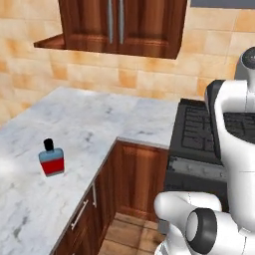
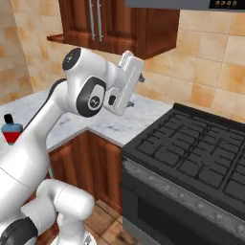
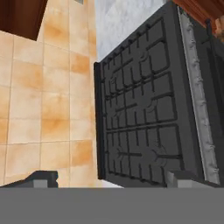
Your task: Open the cabinet directly in front. Then move the liquor and the mug to the dining counter with the jar on it.
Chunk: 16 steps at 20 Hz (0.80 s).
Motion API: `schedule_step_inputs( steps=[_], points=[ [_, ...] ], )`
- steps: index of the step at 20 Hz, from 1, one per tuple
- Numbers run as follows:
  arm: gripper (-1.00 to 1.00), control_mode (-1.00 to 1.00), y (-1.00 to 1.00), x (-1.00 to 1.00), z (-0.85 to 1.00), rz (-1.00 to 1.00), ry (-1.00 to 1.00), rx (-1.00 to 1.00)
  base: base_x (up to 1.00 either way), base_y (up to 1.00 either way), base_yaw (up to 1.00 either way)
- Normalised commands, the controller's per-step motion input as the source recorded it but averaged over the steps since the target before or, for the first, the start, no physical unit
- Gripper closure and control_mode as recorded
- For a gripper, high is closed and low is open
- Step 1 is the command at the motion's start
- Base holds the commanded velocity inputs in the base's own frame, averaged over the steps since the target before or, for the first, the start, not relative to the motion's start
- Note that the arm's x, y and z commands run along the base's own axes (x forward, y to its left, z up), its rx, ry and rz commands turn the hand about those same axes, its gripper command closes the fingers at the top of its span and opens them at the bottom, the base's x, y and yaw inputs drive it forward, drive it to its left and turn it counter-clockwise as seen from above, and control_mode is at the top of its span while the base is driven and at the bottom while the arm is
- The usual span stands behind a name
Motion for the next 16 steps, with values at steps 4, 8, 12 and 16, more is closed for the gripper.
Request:
schedule_step_inputs(
  steps=[4,8,12,16],
  points=[
    [-1.0,1.0,0.0,0.0,0.0,0.0,0.0,0.0,-0.35,0.0,-0.6],
    [-1.0,1.0,0.0,0.0,0.0,0.0,0.0,0.0,-0.19,0.0,-0.59],
    [-1.0,1.0,0.0,0.0,0.0,0.0,0.0,0.0,-0.02,-0.05,-0.54],
    [-1.0,1.0,0.0,0.0,0.0,0.0,0.0,0.0,0.0,-0.21,-0.47]
  ],
)
